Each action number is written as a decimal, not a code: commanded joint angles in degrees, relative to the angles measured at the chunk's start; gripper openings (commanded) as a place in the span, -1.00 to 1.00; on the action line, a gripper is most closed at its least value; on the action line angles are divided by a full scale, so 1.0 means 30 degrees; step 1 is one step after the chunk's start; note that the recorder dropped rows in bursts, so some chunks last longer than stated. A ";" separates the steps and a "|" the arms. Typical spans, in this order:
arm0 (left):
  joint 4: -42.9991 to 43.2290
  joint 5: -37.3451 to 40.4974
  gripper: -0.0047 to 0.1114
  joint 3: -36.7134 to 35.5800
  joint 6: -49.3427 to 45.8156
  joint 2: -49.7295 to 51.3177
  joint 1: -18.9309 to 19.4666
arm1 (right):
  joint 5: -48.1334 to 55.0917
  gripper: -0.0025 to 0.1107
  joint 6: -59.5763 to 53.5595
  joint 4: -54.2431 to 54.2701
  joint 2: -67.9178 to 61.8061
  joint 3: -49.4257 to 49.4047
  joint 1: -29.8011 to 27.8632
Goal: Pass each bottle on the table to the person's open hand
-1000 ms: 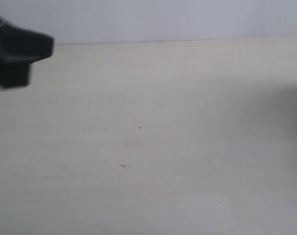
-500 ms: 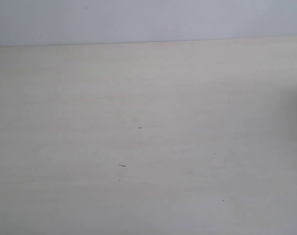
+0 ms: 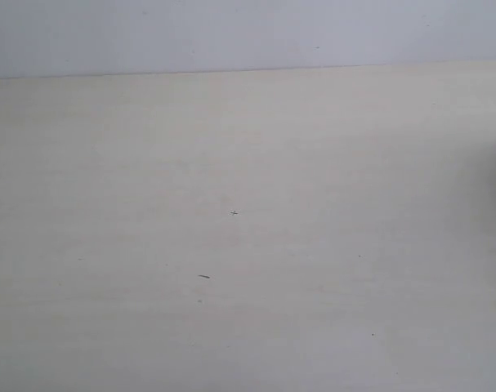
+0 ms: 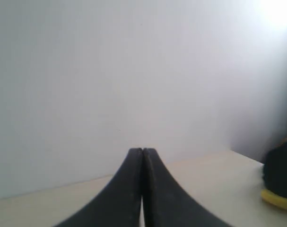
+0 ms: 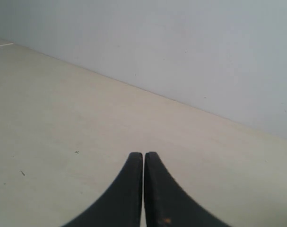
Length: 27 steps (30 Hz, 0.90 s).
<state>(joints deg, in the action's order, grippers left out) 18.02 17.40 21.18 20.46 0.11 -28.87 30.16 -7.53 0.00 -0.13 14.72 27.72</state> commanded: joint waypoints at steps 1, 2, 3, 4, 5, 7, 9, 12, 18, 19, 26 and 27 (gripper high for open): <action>0.1274 -0.3121 -0.90 -0.2662 0.0200 -0.0037 0.2207 | -0.0268 -0.92 0.0050 0.0000 0.0044 -0.0112 0.0072; 0.1382 -0.3180 -0.90 -0.3024 0.0200 -0.0037 0.2641 | -0.0268 -0.92 0.0050 0.0000 0.0044 -0.0112 0.0072; 0.1378 -0.3180 -0.90 -0.3484 0.0200 -0.0037 0.3250 | -0.0268 -0.92 0.0050 0.0000 0.0044 -0.0112 0.0072; 0.1378 -0.3180 -0.90 -0.3760 0.0277 -0.0037 0.3732 | -0.0268 -0.92 0.0050 0.0000 0.0044 -0.0112 0.0072; 0.1342 -0.3180 -0.90 -0.3997 0.0405 -0.0037 0.4104 | -0.0268 -0.92 0.0050 0.0000 0.0044 -0.0112 0.0072; 0.1301 -0.3219 -0.90 -0.4480 0.0917 -0.0037 0.5011 | -0.0268 -0.92 0.0050 0.0000 0.0044 -0.0112 0.0072; 0.1301 -0.3271 -0.90 -0.4915 0.0904 -0.0037 0.5803 | -0.0268 -0.92 0.0050 0.0000 0.0044 -0.0112 0.0072; 0.1301 -0.3626 -0.90 -0.5524 0.1468 -0.0037 0.6947 | -0.0268 -0.92 0.0013 0.0000 0.0044 -0.0112 0.0072; 0.1301 -0.5608 -0.90 -0.7060 0.2197 -0.0037 0.9124 | -0.0268 -0.92 0.0013 0.0000 0.0044 -0.0112 0.0072; 0.1301 -0.5980 -0.90 -0.7060 0.2263 -0.0037 0.9456 | -0.0268 -0.92 0.0013 0.0000 0.0044 -0.0112 0.0072; 0.1138 -0.5381 -0.90 -0.7060 0.4162 -0.0037 0.9718 | -0.0268 -0.92 0.0013 0.0000 0.0044 -0.0112 0.0072; 0.1138 -0.5628 -0.90 -0.7060 0.4195 -0.0037 0.9718 | -0.0268 -0.92 0.0013 0.0000 0.0044 -0.0112 0.0072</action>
<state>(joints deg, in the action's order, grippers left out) 21.58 2.22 0.13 31.65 0.22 0.06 30.16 -7.53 0.00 -0.13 14.72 27.72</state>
